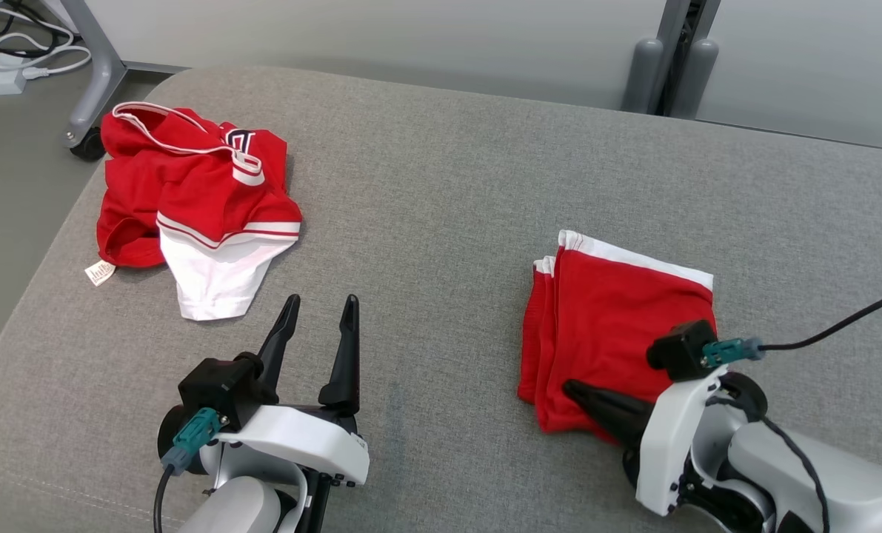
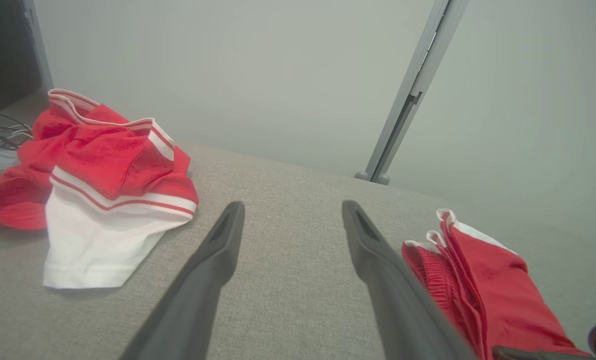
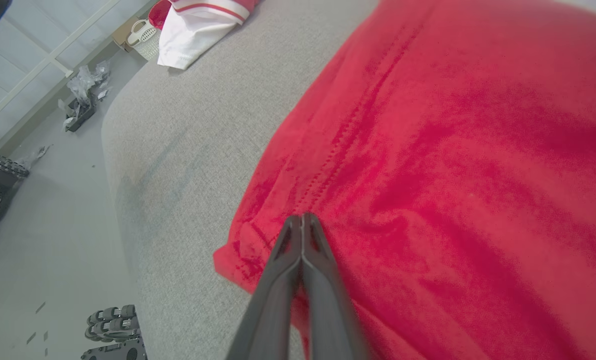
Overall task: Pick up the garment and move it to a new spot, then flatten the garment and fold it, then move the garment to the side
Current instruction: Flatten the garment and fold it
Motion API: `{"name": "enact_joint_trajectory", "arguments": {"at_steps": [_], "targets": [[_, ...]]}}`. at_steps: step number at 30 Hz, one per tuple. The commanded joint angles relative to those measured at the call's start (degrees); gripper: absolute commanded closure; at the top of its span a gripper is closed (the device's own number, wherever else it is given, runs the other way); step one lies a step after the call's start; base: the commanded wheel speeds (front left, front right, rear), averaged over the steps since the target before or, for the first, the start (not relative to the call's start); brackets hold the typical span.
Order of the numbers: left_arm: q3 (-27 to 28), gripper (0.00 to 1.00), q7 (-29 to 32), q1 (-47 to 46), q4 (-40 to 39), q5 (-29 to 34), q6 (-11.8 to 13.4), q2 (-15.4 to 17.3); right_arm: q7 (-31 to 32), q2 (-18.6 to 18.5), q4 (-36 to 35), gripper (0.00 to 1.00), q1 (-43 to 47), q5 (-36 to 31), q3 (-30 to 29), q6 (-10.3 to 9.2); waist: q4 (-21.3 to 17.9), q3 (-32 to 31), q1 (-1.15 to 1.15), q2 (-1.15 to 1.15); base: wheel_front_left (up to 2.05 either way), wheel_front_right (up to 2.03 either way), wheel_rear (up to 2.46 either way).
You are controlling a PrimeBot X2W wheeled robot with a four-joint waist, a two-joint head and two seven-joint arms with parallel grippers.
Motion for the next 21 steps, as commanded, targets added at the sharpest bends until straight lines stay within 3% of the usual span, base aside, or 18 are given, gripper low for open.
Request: {"name": "enact_joint_trajectory", "arguments": {"at_steps": [1,11,19,20,21], "targets": [[0.1,0.00,-0.1,-0.8,0.1,-0.1,-0.3,0.3,-0.1,0.5,0.6,1.00,1.1,-0.7,0.1,0.01,0.2,0.0,0.00,0.00,0.00,0.00,0.00],[0.2,0.00,-0.2,0.6,0.5,-0.5,0.2,0.7,-0.2,2.6,1.3,1.00,3.5,-4.4,0.1,0.01,-0.4,-2.0,0.00,0.00,0.00,0.00,0.00],[-0.1,0.00,0.3,2.4,-0.1,-0.8,0.6,1.3,-6.8,0.8,-0.9,1.00,2.4,-5.3,0.1,0.01,-4.2,-5.8,0.00,0.00,0.00,0.00,0.00],[-0.2,0.00,0.3,2.6,-0.2,-0.9,0.7,1.4,-7.6,0.4,-1.0,0.88,2.1,-5.2,0.0,0.01,-4.6,-6.2,0.00,0.00,0.00,0.00,0.00],[-0.3,0.00,0.3,2.9,-0.3,-0.9,0.8,1.5,-8.3,0.0,-1.1,0.70,2.0,-4.9,-0.3,0.01,-5.1,-6.5,0.00,0.00,0.00,0.00,0.00]]}}
